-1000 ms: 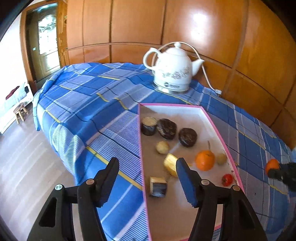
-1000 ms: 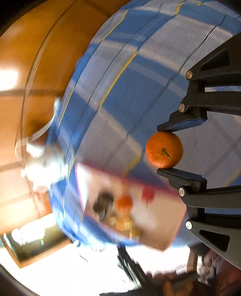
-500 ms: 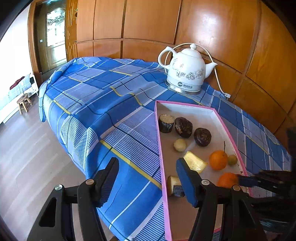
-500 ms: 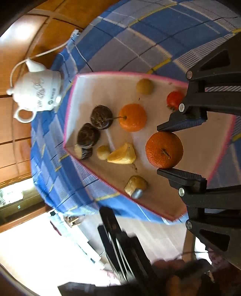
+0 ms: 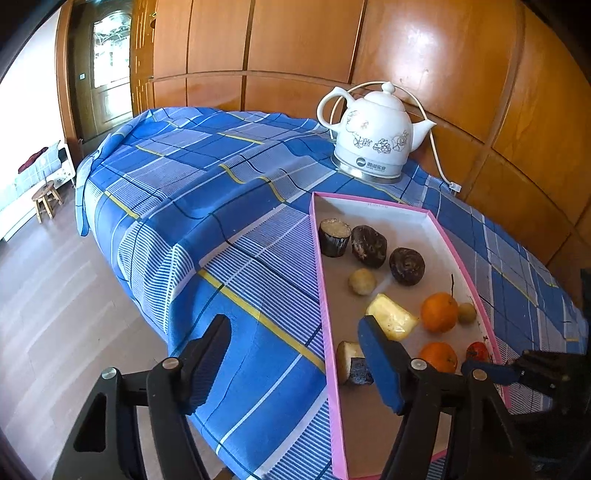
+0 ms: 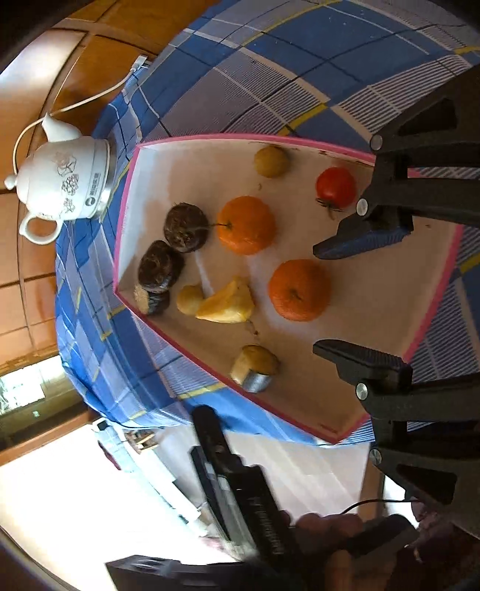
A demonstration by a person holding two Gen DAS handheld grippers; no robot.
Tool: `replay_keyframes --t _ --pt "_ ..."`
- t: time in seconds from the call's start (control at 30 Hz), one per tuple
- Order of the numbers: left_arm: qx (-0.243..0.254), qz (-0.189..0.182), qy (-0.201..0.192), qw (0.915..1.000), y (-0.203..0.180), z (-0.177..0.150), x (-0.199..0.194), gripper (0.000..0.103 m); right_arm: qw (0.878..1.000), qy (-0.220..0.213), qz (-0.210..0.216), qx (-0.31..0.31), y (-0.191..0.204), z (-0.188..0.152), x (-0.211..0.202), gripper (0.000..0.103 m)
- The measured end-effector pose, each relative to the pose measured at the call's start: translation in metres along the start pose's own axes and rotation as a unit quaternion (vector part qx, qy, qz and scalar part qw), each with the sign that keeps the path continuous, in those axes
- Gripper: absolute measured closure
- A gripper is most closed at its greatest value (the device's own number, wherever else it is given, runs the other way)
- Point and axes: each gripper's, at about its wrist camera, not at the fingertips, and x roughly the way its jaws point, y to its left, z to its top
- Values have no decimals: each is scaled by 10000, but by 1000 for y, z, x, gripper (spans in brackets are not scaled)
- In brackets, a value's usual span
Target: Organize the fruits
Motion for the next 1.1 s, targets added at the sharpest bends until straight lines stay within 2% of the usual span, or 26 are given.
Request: replay_keyframes --t 0.03,0.2,0.3,0.4,0.77,1.1 --pt "8 -2 0 10000 0 0 0 31 10000 27 -77 -43 2 -1 2 70" --pt "107 4 -66 9999 -4 -1 -4 31 9996 16 -256 67 1 3 19 78" --pt "145 -2 -69 9999 -7 -2 -4 31 9991 -96 -326 240 -4 9 23 78" --pt "193 -3 -77 9998 -10 -3 -5 30 9988 -83 -218 431 -10 12 27 78" --pt "323 1 -117 9994 -21 -7 -10 29 9989 -115 -274 367 -4 4 21 78" --pt "350 69 -298 9989 -29 -11 -23 22 9977 -322 -468 365 2 -5 4 77"
